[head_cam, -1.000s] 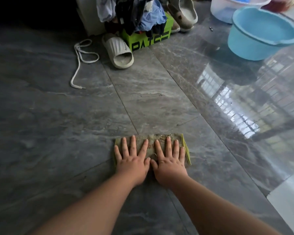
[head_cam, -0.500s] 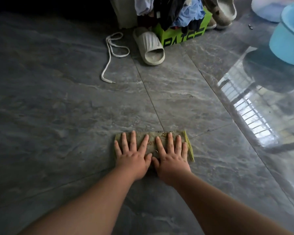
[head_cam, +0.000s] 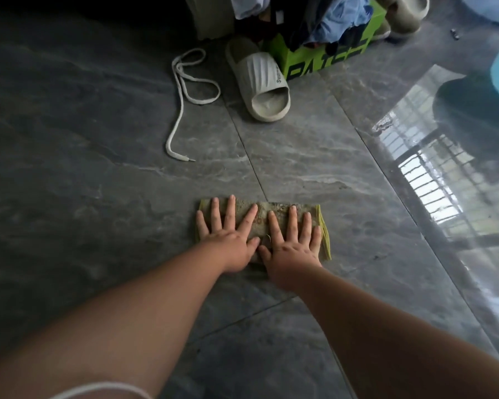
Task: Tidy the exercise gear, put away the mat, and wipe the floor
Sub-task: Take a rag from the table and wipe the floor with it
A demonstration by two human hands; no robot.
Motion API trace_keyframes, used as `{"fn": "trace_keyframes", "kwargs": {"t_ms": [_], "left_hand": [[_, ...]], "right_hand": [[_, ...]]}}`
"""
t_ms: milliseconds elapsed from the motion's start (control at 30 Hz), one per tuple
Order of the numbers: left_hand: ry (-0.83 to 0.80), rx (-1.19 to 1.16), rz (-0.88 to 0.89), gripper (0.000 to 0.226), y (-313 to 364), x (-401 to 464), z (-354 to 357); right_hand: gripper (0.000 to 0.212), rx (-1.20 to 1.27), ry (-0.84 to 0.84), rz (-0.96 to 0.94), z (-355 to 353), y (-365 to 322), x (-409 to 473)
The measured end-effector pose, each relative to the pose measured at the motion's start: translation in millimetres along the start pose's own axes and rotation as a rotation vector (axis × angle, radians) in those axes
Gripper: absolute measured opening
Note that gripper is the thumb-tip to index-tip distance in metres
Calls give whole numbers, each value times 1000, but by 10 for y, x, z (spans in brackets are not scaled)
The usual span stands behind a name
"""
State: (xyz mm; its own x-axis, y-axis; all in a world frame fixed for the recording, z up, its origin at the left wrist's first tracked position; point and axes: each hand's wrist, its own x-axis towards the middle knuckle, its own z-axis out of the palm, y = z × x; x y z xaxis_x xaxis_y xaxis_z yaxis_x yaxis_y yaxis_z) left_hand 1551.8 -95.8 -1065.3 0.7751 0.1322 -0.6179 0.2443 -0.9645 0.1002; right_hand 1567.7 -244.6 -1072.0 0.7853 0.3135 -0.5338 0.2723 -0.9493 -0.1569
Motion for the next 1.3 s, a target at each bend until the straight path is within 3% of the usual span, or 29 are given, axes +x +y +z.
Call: {"fn": "trace_keyframes", "kwargs": {"t_ms": [333,933,1167,1300], "left_hand": [[-52,58,129,70,-81,612,-467],[-229,156,48,73,6,645,-642],[-187,104,96,72,-27,660,-633],[-36,97,125,70,-54,593,-511]], "right_hand": [[75,5,-29,69,-359,-68,512],[71,99,-139,27,-464,-9,547],[72,87,-112,45,-478,-29,533],[71,82,38,41,-388,-27,456]]}}
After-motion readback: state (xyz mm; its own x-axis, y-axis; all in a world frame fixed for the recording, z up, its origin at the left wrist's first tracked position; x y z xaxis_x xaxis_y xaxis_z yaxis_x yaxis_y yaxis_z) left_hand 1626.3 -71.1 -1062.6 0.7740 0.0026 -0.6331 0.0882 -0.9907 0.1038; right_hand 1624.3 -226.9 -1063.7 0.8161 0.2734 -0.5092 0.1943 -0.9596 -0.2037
